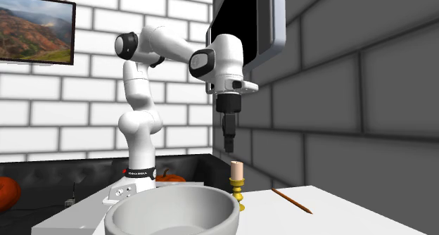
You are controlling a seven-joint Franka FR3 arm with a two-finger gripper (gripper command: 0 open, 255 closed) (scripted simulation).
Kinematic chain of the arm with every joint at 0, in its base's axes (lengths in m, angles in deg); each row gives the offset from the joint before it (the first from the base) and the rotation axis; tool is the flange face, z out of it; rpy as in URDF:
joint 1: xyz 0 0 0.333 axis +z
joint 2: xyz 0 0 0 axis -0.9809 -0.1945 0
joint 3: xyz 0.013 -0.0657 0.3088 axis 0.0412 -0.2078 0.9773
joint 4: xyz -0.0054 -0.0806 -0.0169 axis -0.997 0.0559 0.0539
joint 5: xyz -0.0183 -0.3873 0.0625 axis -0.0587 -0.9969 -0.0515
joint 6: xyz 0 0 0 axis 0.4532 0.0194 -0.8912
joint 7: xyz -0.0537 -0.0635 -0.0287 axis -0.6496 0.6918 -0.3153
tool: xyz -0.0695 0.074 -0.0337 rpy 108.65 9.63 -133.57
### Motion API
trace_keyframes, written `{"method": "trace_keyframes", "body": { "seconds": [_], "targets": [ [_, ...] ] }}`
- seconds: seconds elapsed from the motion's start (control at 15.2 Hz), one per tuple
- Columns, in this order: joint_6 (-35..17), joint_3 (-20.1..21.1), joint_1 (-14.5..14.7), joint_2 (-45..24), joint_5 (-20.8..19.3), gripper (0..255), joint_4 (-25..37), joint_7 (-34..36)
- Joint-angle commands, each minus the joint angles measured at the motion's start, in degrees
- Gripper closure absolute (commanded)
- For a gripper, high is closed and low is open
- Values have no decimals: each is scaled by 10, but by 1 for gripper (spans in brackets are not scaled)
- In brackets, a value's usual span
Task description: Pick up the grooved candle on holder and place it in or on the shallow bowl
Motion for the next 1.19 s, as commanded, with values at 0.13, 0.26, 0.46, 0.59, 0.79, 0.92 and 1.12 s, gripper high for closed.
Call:
{"method": "trace_keyframes", "body": {
  "seconds": [0.13,0.26,0.46,0.59,0.79,0.92,1.12],
  "targets": [
    [-28,-28,-6,-70,33,0,36,-55],
    [-43,-29,-6,-79,38,0,28,-59],
    [-67,-31,-7,-94,47,0,18,-66],
    [-87,-32,-7,-108,56,0,9,-72],
    [-87,-32,-7,-108,56,0,9,-72],
    [-87,-32,-7,-108,56,0,9,-72],
    [-87,-32,-7,-108,56,0,9,-72]
  ]
}}
